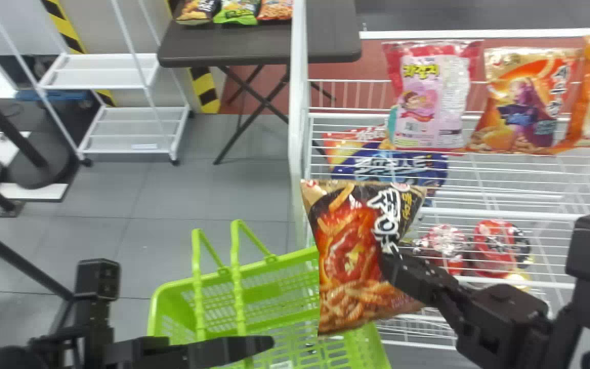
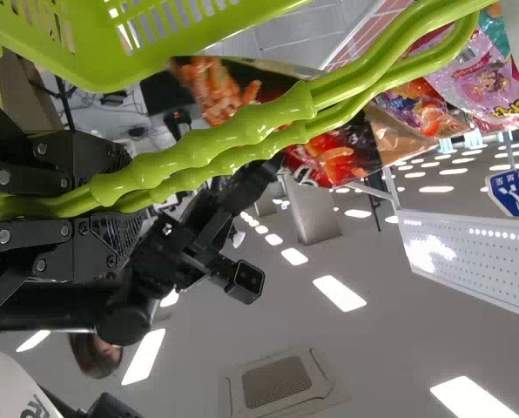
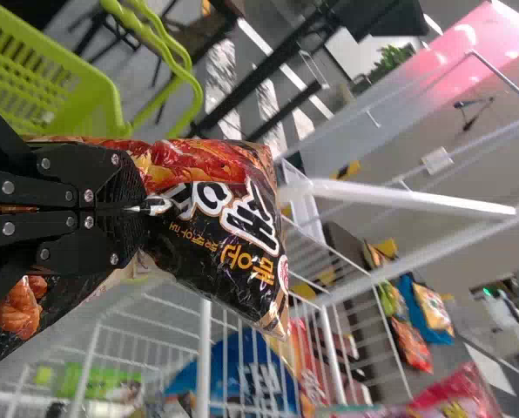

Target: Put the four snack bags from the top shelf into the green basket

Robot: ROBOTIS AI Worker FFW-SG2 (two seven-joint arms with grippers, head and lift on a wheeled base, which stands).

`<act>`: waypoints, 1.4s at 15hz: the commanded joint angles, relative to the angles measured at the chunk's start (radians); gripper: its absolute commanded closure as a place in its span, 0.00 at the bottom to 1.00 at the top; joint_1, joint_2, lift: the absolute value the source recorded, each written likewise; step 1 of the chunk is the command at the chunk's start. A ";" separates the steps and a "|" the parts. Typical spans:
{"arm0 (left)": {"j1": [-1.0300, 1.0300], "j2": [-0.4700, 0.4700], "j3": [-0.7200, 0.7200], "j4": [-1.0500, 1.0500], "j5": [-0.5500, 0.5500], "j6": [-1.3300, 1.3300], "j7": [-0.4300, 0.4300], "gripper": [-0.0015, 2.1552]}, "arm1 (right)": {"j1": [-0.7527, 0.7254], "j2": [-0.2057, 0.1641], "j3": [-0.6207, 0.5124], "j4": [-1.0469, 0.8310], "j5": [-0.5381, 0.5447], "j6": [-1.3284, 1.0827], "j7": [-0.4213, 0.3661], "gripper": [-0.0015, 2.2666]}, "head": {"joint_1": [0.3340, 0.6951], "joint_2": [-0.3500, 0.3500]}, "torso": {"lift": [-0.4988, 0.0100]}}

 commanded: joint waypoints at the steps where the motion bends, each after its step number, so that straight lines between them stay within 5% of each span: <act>1: 0.002 -0.002 -0.006 -0.002 0.000 -0.001 -0.010 1.00 | -0.019 0.001 0.080 0.012 0.017 0.096 -0.002 0.99 | 1.00 0.73 | 0.98; 5: 0.002 -0.003 -0.016 -0.009 0.000 0.002 -0.010 1.00 | -0.106 0.001 0.260 0.173 0.117 0.123 -0.038 0.85 | 1.00 0.92 | 0.98; 6: 0.000 -0.003 -0.016 -0.010 0.000 0.002 -0.010 1.00 | -0.118 0.001 0.295 0.194 0.158 0.126 -0.049 0.53 | 1.00 0.95 | 0.98; 7: 0.002 -0.002 -0.016 -0.010 0.000 -0.001 -0.010 1.00 | -0.129 0.001 0.318 0.205 0.192 0.126 -0.063 0.04 | 1.00 0.99 | 0.98; 12: 0.000 0.007 -0.015 -0.004 0.002 -0.001 -0.010 1.00 | -0.098 0.001 0.266 0.133 0.184 0.114 -0.063 0.03 | 1.00 1.00 | 0.98; 15: 0.000 0.012 -0.015 -0.004 0.008 0.002 -0.010 1.00 | -0.117 0.001 0.092 0.082 0.144 -0.012 -0.118 0.03 | 1.00 0.96 | 0.98; 18: 0.005 0.017 -0.013 -0.007 0.011 -0.001 -0.010 1.00 | -0.279 0.001 -0.079 0.202 0.106 -0.064 -0.207 0.03 | 1.00 0.71 | 0.98; 19: 0.007 0.015 -0.012 -0.009 0.011 -0.001 -0.010 1.00 | -0.338 0.001 -0.104 0.275 0.112 -0.110 -0.215 0.03 | 1.00 0.55 | 0.98; 21: 0.010 0.017 -0.013 -0.012 0.014 -0.001 -0.010 1.00 | -0.467 0.001 -0.124 0.493 0.120 -0.309 -0.226 0.03 | 1.00 0.43 | 0.98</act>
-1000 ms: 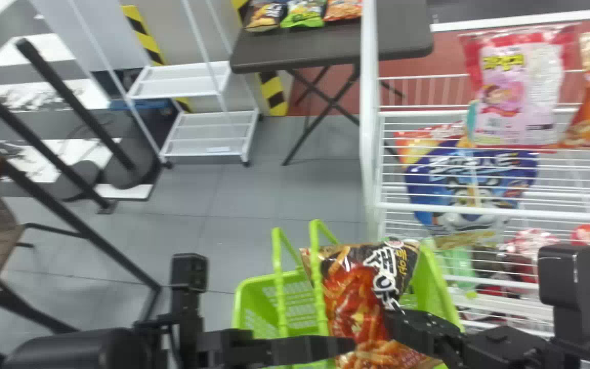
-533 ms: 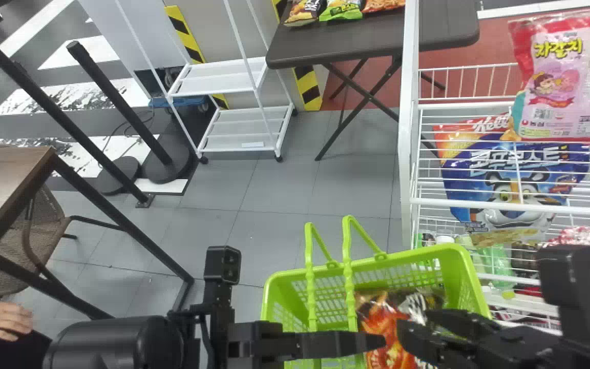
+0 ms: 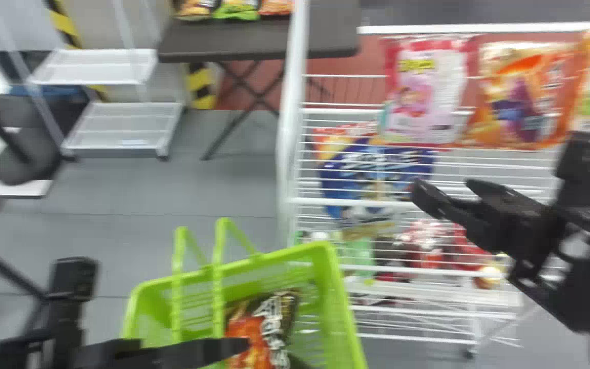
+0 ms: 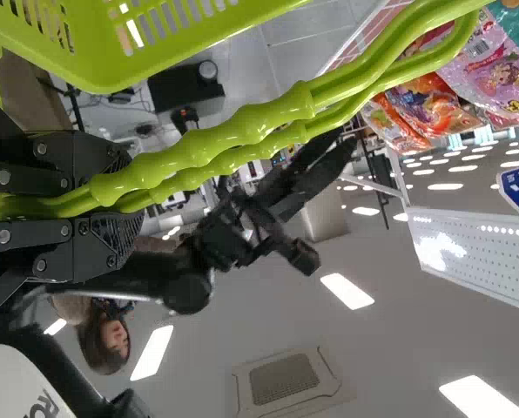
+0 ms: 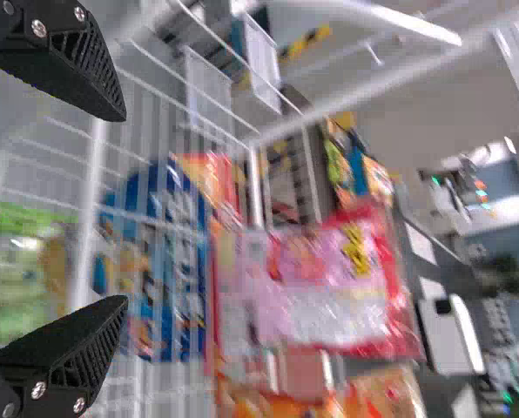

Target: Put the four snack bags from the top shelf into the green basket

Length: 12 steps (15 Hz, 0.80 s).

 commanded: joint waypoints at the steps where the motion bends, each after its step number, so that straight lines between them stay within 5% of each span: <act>1: 0.005 0.000 0.001 -0.002 0.002 0.000 -0.010 1.00 | -0.141 0.001 -0.018 0.236 0.002 -0.188 -0.001 0.03 | 1.00 0.39 | 0.98; 5: 0.007 0.014 0.006 -0.002 0.016 0.000 -0.010 1.00 | -0.368 0.001 -0.007 0.636 0.014 -0.474 -0.003 0.03 | 1.00 0.33 | 0.98; 10: -0.025 0.029 -0.013 0.022 0.024 0.000 -0.010 1.00 | -0.537 0.001 0.068 0.900 0.081 -0.547 -0.010 0.03 | 1.00 0.36 | 0.98; 12: -0.025 0.033 -0.013 0.030 0.024 0.000 -0.010 1.00 | -0.584 0.001 0.096 0.946 0.126 -0.477 -0.030 0.18 | 1.00 0.39 | 0.98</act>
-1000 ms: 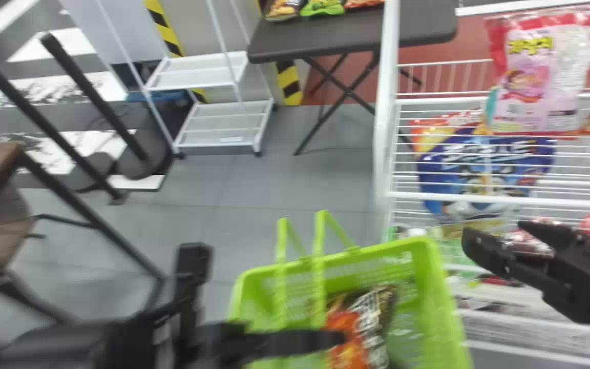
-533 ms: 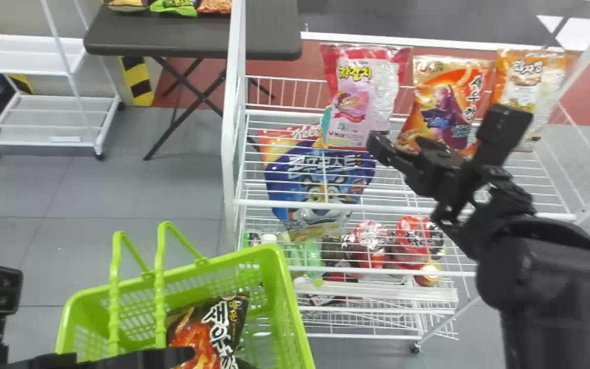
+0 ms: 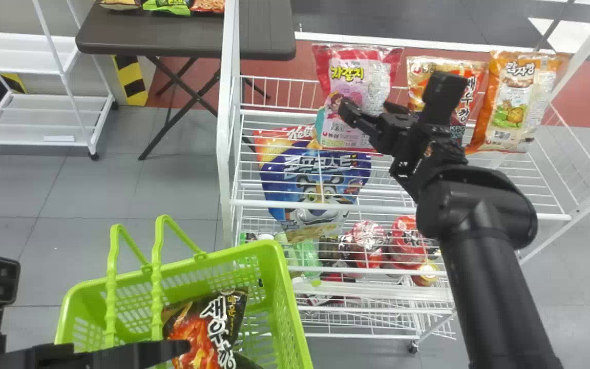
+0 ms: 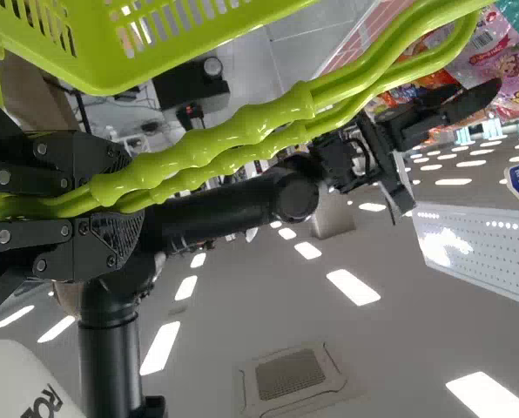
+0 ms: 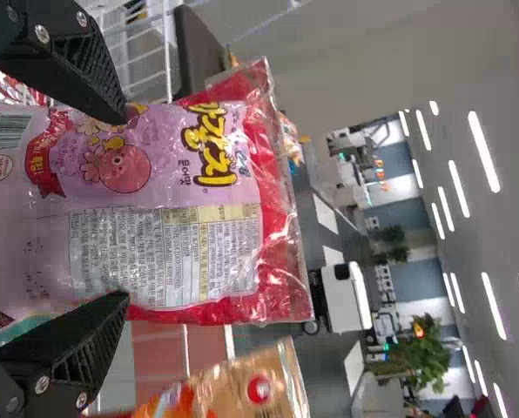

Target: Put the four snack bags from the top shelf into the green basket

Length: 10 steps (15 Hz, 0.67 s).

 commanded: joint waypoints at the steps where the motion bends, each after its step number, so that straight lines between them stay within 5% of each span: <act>1: -0.002 0.003 0.000 0.008 0.000 0.000 -0.010 1.00 | -0.050 0.001 0.027 0.049 0.032 0.092 0.000 0.34 | 1.00 0.40 | 0.98; 3: -0.006 0.005 -0.005 0.016 0.002 0.000 -0.010 1.00 | -0.056 0.001 0.038 0.049 0.050 0.147 -0.001 0.91 | 1.00 0.43 | 0.98; 4: -0.008 0.005 -0.005 0.020 0.002 -0.003 -0.010 1.00 | -0.054 0.001 0.040 0.047 0.065 0.175 -0.006 1.00 | 1.00 0.44 | 0.98; 10: -0.011 0.007 -0.008 0.032 0.002 -0.012 -0.010 1.00 | 0.072 0.001 0.024 -0.149 0.039 0.129 0.008 1.00 | 1.00 0.43 | 0.98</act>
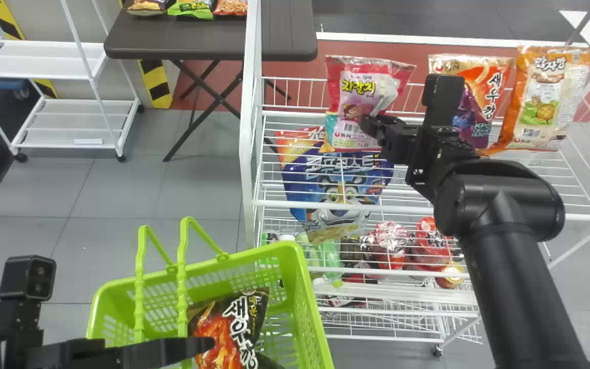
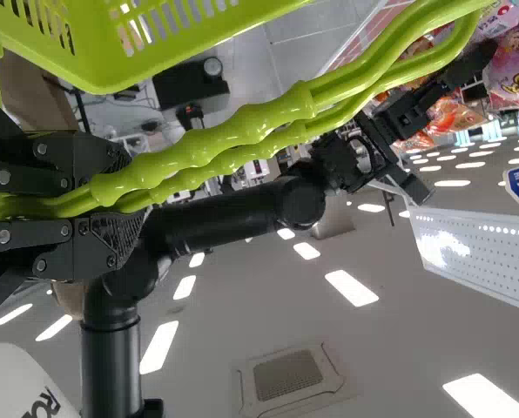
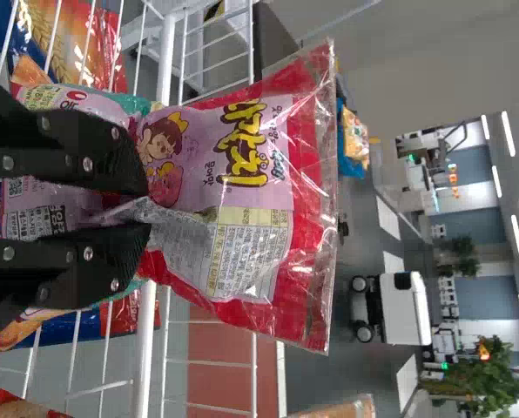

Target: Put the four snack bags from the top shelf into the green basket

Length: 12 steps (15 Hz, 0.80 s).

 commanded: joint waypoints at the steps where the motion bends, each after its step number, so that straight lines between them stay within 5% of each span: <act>1: -0.001 0.001 -0.001 0.004 0.000 -0.003 -0.010 1.00 | 0.072 0.001 -0.002 -0.133 -0.015 0.005 0.004 1.00 | 1.00 0.43 | 0.98; 8: -0.005 0.006 0.011 0.019 0.012 -0.022 -0.010 1.00 | 0.590 0.001 -0.016 -0.937 -0.132 0.290 -0.017 1.00 | 1.00 0.46 | 0.98; 12: -0.005 0.001 0.010 0.022 0.011 -0.025 -0.010 1.00 | 0.843 0.001 0.004 -1.195 -0.242 0.413 -0.017 1.00 | 1.00 0.48 | 0.98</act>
